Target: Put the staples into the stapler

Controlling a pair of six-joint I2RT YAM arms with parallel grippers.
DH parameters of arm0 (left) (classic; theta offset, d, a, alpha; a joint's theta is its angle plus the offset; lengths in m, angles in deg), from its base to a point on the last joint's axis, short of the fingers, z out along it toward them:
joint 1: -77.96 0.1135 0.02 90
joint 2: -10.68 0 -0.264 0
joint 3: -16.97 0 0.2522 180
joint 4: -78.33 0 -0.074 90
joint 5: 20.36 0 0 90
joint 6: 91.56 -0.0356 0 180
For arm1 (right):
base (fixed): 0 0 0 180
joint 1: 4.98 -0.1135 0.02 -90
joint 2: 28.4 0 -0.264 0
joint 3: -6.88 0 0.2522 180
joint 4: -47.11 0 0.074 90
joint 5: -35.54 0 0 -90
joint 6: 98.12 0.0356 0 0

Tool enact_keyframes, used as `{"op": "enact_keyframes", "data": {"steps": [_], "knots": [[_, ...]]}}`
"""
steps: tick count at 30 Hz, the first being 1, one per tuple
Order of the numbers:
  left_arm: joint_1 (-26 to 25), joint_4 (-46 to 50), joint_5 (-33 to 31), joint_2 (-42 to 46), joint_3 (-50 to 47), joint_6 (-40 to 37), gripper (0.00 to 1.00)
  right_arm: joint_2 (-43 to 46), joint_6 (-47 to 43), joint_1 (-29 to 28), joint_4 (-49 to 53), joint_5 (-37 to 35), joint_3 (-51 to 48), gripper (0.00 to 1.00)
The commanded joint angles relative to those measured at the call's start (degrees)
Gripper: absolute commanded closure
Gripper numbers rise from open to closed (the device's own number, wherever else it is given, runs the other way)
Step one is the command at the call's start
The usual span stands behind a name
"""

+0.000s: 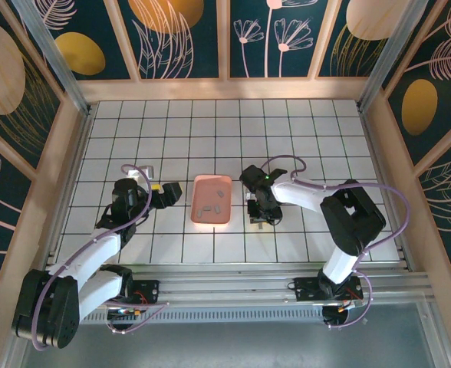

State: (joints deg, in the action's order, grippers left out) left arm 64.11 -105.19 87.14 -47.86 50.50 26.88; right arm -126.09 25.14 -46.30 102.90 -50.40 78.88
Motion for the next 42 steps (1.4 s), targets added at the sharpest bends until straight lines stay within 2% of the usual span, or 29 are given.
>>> {"op": "enact_keyframes", "data": {"steps": [1,7,16,21,27,32,42], "knots": [[0.28,0.49,-0.23,-0.08,1.14,-1.46,0.08,-1.03,-1.04,0.75,-0.33,0.05,0.0,0.75],[0.34,0.55,-0.27,0.01,1.15,-1.45,0.08,-1.83,-1.43,1.15,-1.22,0.38,-0.92,0.77],[0.28,0.61,-0.27,0.23,1.24,-1.38,0.08,-1.83,-1.26,1.15,0.1,0.01,-1.15,0.75],[0.29,0.45,-0.09,0.12,1.23,-1.39,0.08,-1.28,-0.83,1.11,0.19,0.16,-1.88,0.78],[0.32,0.24,-0.09,0.45,1.01,-1.29,0.08,-0.39,-0.3,0.63,0.37,-0.01,-2.34,0.73],[0.31,0.15,-0.18,0.45,0.9,-1.4,0.08,0.75,0.13,0.54,-0.52,-0.77,-3.0,0.8],[0.25,-1.89,-0.79,-0.02,0.54,-1.27,0.08,8.87,4.87,0.11,-7.11,-4.66,-7.02,0.83]]}}
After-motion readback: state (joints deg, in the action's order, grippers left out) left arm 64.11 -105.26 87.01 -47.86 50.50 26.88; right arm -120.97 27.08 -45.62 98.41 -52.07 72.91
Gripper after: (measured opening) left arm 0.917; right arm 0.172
